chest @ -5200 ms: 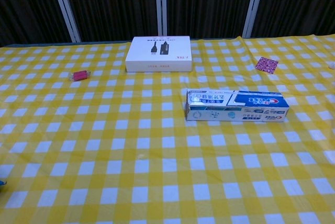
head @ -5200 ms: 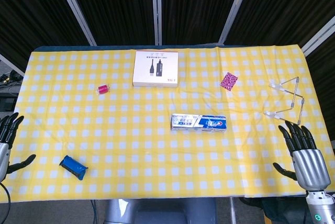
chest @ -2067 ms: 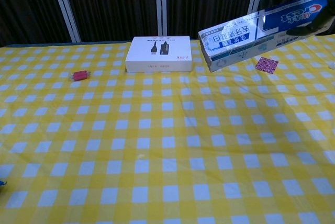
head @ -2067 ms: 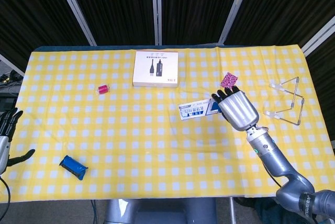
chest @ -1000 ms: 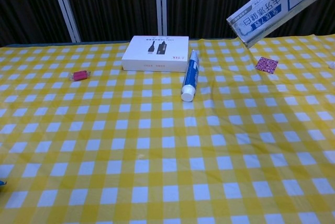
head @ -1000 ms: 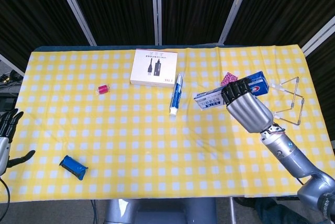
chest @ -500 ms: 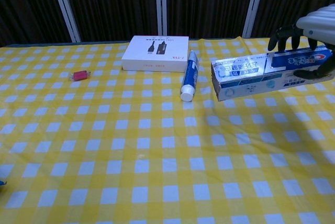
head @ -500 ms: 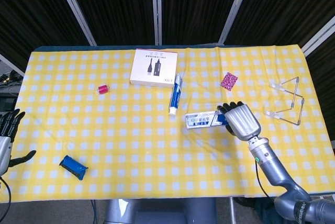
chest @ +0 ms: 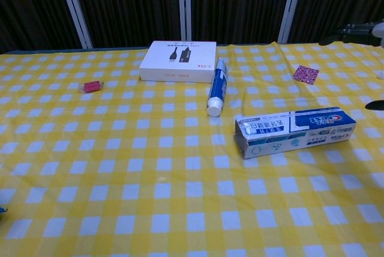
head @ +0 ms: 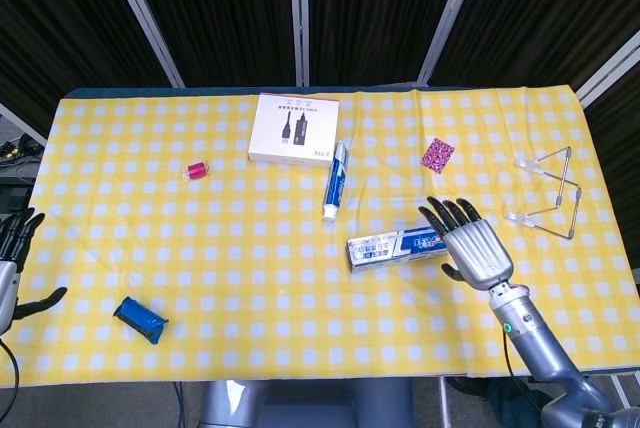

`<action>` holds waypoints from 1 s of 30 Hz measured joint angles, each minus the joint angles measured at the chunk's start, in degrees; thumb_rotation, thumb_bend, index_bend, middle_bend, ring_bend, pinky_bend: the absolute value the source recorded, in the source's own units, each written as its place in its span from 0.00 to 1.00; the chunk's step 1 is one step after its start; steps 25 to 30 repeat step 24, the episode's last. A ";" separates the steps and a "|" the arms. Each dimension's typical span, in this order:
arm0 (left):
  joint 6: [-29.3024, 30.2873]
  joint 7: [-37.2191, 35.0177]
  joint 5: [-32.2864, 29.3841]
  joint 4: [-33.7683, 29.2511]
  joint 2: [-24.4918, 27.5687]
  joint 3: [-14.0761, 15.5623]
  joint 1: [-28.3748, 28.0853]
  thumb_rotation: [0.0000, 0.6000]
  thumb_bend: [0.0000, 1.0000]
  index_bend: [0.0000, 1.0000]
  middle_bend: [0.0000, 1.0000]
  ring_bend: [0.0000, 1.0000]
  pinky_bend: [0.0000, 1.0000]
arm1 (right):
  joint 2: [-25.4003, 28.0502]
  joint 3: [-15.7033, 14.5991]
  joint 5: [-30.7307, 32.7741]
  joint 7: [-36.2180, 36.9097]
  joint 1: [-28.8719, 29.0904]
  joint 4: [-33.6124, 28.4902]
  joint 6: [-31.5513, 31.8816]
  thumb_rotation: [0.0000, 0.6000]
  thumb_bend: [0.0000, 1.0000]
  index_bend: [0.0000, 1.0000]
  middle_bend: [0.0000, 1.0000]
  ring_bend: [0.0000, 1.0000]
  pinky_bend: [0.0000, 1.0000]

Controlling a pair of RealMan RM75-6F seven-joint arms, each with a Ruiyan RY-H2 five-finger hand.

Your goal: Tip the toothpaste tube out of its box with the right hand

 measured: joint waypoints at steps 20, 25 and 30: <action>1.38 -0.46 1.64 -0.45 0.38 0.69 0.79 1.00 0.00 0.00 0.00 0.00 0.00 | 0.52 -5.78 -10.84 11.93 -16.99 12.81 24.09 1.00 0.00 0.00 0.00 0.00 0.00; 1.43 -0.44 1.80 -0.43 0.37 0.75 0.83 1.00 0.00 0.00 0.00 0.00 0.00 | 2.48 -6.02 -8.80 12.42 -17.96 11.04 21.63 1.00 0.00 0.00 0.00 0.00 0.00; 1.43 -0.44 1.80 -0.43 0.37 0.75 0.83 1.00 0.00 0.00 0.00 0.00 0.00 | 2.48 -6.02 -8.80 12.42 -17.96 11.04 21.63 1.00 0.00 0.00 0.00 0.00 0.00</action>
